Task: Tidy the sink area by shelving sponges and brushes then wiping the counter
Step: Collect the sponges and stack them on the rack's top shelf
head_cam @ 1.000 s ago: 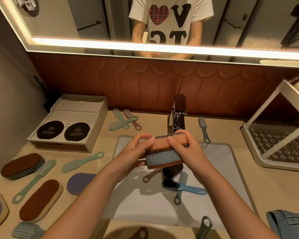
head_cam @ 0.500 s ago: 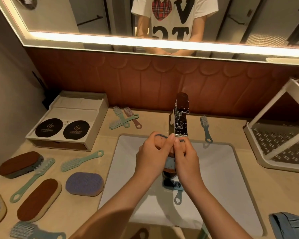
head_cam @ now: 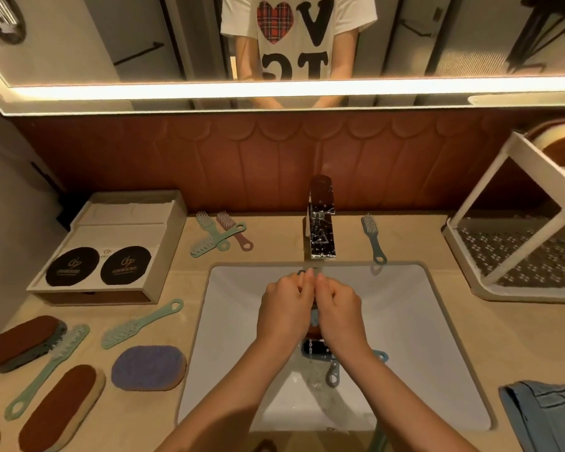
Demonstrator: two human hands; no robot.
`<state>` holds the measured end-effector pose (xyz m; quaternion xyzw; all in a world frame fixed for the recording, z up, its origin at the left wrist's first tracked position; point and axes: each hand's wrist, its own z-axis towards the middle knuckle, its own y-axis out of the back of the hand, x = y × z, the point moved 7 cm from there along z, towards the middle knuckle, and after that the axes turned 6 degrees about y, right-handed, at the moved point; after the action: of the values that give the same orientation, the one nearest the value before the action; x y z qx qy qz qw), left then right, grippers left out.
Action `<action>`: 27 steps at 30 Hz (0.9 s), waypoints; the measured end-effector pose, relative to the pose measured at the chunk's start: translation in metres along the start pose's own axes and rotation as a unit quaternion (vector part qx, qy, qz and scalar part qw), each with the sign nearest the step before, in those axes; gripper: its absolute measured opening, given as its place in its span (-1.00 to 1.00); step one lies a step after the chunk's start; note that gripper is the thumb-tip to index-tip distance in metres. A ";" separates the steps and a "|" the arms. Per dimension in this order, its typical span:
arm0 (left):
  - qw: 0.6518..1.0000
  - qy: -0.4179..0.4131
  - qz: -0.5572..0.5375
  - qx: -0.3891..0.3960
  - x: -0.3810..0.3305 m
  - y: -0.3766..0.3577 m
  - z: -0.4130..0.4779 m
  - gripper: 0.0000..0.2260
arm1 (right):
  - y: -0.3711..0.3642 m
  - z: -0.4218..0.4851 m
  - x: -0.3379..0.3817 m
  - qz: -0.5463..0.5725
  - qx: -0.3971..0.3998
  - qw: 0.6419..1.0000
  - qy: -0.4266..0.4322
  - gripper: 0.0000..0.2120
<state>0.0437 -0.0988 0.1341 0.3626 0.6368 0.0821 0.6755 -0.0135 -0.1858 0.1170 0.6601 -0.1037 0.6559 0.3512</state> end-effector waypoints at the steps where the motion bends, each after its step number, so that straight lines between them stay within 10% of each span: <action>1: 1.000 0.000 0.004 0.006 -0.002 -0.004 -0.001 -0.59 | 0.004 0.001 -0.002 -0.001 0.001 1.000 -0.002 -0.57; 10: 0.990 0.044 -0.130 0.036 -0.037 -0.030 -0.013 -0.80 | 0.072 0.015 0.001 -0.010 0.033 0.999 0.018 -0.69; 16: 0.897 0.182 -0.336 0.224 -0.068 -0.063 -0.022 -0.68 | 0.128 0.029 -0.002 0.067 0.134 0.986 -0.072 -0.77; 27: 0.917 0.017 -0.335 0.217 -0.191 -0.090 -0.008 -0.59 | 0.261 0.064 0.045 0.059 0.075 0.993 0.066 -0.46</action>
<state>-0.0284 -0.2701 0.2344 0.2643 0.7344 -0.2828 0.5575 -0.1133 -0.4007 0.2521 0.6327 -0.0696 0.7233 0.2678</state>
